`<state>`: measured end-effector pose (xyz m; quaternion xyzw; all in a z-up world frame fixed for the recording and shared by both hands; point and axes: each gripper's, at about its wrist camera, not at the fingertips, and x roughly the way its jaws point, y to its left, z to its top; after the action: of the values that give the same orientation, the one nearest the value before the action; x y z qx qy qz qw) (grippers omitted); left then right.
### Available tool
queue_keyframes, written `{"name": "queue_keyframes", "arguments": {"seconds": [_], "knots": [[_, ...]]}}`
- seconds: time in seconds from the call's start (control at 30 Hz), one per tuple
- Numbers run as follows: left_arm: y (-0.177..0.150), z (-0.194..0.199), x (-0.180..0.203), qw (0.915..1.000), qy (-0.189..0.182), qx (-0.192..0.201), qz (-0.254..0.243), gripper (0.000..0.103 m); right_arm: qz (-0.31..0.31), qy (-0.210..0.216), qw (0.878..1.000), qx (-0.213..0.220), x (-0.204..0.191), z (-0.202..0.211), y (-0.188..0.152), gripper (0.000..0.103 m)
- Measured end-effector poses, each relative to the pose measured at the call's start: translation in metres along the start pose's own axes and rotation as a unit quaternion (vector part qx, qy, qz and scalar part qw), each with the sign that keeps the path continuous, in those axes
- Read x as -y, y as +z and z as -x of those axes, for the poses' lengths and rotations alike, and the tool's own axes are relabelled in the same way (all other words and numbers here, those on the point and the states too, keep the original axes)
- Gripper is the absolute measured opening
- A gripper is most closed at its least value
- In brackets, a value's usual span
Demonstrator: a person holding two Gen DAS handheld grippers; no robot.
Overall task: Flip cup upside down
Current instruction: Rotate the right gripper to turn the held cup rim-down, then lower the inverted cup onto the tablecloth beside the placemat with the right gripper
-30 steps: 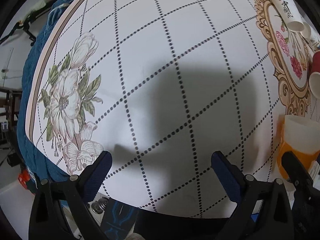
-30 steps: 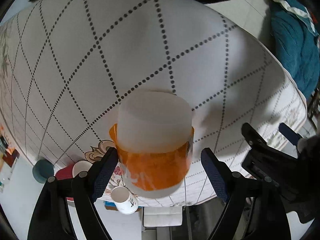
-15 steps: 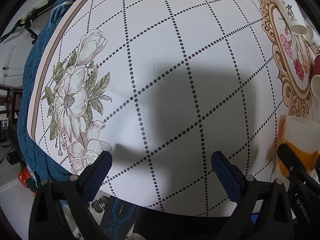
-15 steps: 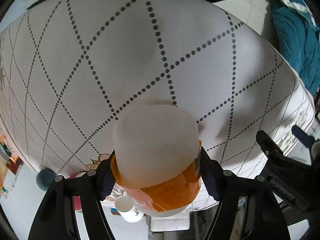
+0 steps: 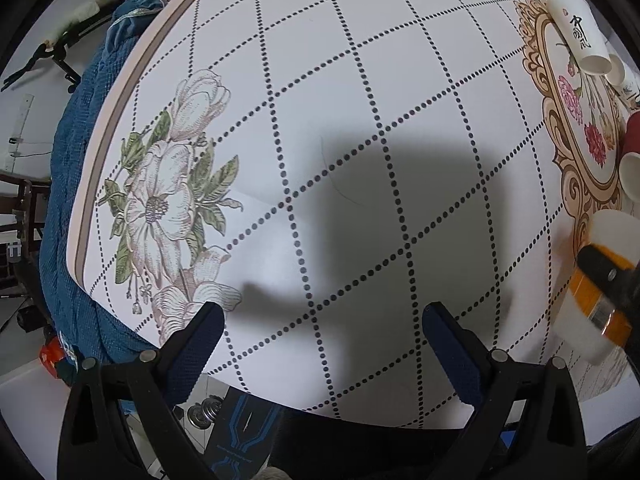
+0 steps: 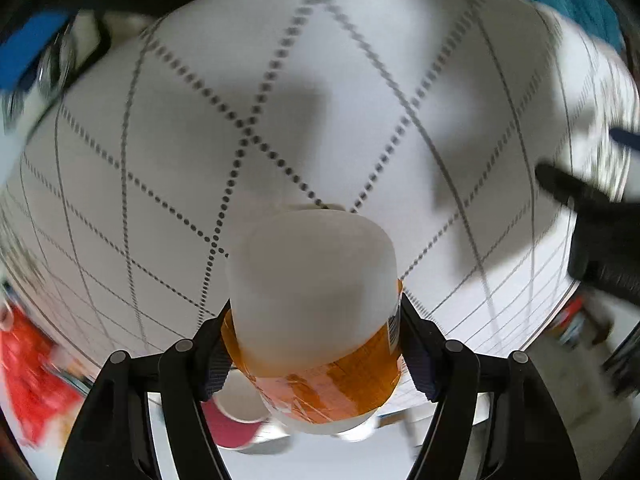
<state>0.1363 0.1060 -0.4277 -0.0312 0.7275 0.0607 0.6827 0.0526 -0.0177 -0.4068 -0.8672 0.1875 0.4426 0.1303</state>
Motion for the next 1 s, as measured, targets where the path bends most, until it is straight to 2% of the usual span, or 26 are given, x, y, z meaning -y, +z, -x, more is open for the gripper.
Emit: {"name": "queue_keyframes", "arguments": {"seconds": [0.1, 0.2, 0.3, 0.4, 0.47, 0.57, 0.63, 0.77, 0.83, 0.87, 0.93, 0.97, 1.0], "knots": [[0.001, 0.005, -0.007, 1.0000, 0.001, 0.002, 0.004, 0.102, -0.066, 0.050, 0.997, 0.002, 0.031, -0.004, -0.007, 0.074], [0.002, 0.009, -0.015, 1.0000, 0.002, 0.004, 0.007, 0.101, -0.155, 0.115, 0.981, 0.007, 0.067, -0.012, -0.020, 0.074], [0.004, 0.017, -0.019, 0.9999, 0.005, 0.007, 0.008, 0.101, -0.241, 0.165, 0.956, 0.005, 0.091, -0.030, -0.035, 0.074], [0.006, 0.023, -0.021, 0.9999, 0.007, 0.009, 0.007, 0.101, -0.338, 0.217, 0.916, 0.003, 0.122, -0.047, -0.057, 0.074], [0.007, 0.027, -0.021, 0.9999, 0.008, 0.010, 0.006, 0.101, -0.400, 0.254, 0.880, 0.004, 0.139, -0.058, -0.074, 0.074], [0.008, 0.030, -0.017, 0.9999, 0.012, 0.012, 0.003, 0.102, -0.488, 0.311, 0.815, 0.006, 0.144, -0.080, -0.095, 0.074], [0.009, 0.032, -0.013, 0.9998, 0.013, 0.012, 0.000, 0.102, -0.539, 0.349, 0.767, 0.005, 0.155, -0.094, -0.113, 0.074], [0.009, 0.036, -0.003, 0.9997, 0.016, 0.014, -0.008, 0.102, -0.605, 0.402, 0.687, 0.006, 0.159, -0.116, -0.137, 0.074], [0.009, 0.036, 0.000, 0.9997, 0.017, 0.014, -0.011, 0.102, -0.635, 0.430, 0.642, 0.013, 0.164, -0.128, -0.151, 0.074], [0.010, 0.036, 0.004, 0.9997, 0.018, 0.014, -0.012, 0.102, -0.654, 0.447, 0.610, 0.016, 0.166, -0.135, -0.159, 0.074], [0.011, 0.039, 0.008, 0.9996, 0.019, 0.015, -0.014, 0.102, -0.679, 0.470, 0.563, 0.025, 0.157, -0.142, -0.167, 0.074], [0.011, 0.040, 0.011, 0.9996, 0.019, 0.016, -0.015, 0.102, -0.693, 0.482, 0.535, 0.029, 0.158, -0.148, -0.174, 0.074], [0.011, 0.040, 0.012, 0.9996, 0.019, 0.016, -0.016, 0.102, -0.703, 0.490, 0.515, 0.031, 0.156, -0.154, -0.183, 0.074]]}}
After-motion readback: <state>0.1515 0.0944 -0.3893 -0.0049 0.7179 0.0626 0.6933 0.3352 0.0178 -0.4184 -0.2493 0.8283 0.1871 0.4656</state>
